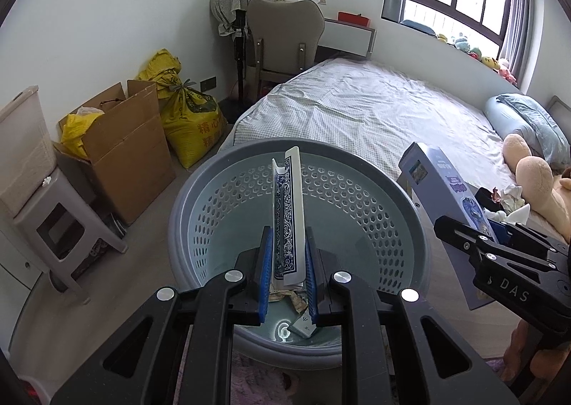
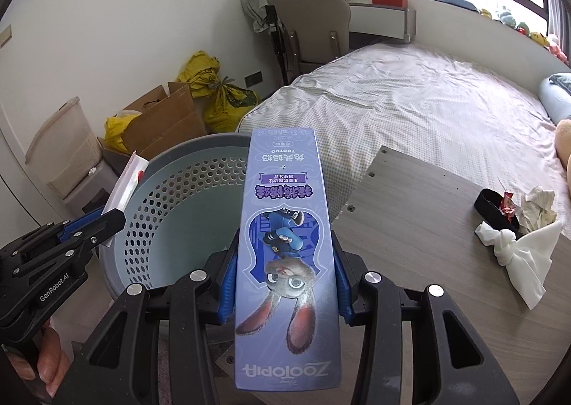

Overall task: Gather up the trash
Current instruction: 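Carry the card box and tissue box over the basket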

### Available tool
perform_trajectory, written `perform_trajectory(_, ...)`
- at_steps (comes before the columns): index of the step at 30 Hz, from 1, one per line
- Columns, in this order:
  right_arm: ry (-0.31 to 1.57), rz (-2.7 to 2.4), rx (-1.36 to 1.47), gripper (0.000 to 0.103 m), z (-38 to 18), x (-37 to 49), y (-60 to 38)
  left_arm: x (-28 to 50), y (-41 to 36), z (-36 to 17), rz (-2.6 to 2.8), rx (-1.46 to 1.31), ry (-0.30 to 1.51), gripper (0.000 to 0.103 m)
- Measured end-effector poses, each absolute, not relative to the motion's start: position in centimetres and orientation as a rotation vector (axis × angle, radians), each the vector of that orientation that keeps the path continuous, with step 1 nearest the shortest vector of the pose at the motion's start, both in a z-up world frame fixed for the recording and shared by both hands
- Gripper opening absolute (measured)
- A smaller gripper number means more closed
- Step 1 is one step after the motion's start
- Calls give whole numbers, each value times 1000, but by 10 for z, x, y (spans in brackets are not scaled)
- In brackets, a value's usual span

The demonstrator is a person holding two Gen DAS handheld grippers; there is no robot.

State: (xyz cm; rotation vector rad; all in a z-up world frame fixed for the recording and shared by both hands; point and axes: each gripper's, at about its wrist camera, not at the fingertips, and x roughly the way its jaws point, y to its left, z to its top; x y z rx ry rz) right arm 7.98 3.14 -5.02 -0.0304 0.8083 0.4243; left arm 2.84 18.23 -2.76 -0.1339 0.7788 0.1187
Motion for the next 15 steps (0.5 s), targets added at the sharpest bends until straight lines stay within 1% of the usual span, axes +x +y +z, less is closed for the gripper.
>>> perform_trajectory(15, 824, 480, -55, 43, -53, 97, 59, 53, 196, -40, 111, -141, 809, 16)
